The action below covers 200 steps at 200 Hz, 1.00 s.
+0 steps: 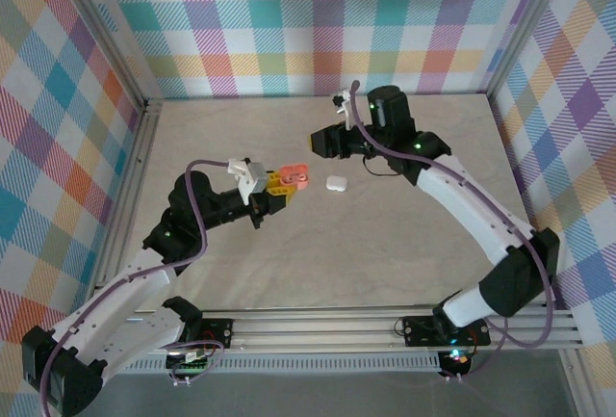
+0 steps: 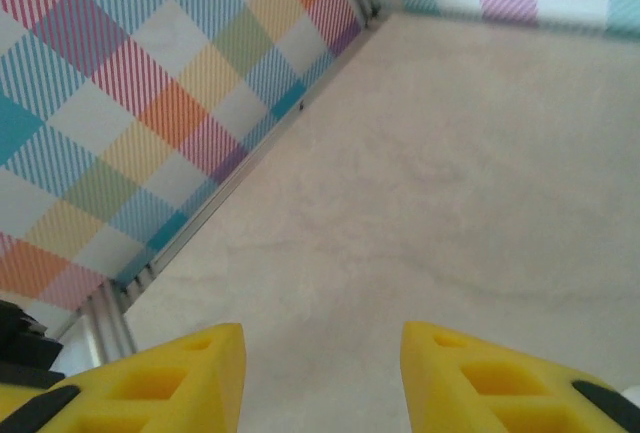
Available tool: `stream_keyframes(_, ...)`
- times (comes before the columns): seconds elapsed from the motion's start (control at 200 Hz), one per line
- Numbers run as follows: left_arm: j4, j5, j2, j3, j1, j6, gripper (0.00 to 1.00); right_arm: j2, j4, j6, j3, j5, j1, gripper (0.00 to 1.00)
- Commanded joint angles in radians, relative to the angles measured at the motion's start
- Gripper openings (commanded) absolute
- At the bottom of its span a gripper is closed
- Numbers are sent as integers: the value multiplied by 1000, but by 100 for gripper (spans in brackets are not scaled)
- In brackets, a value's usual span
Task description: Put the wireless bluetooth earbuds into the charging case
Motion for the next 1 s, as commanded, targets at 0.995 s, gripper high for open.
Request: stream_keyframes(0.995,3,-4,99,63,-8,0,0,31,47,103,-17,-491,-6,39)
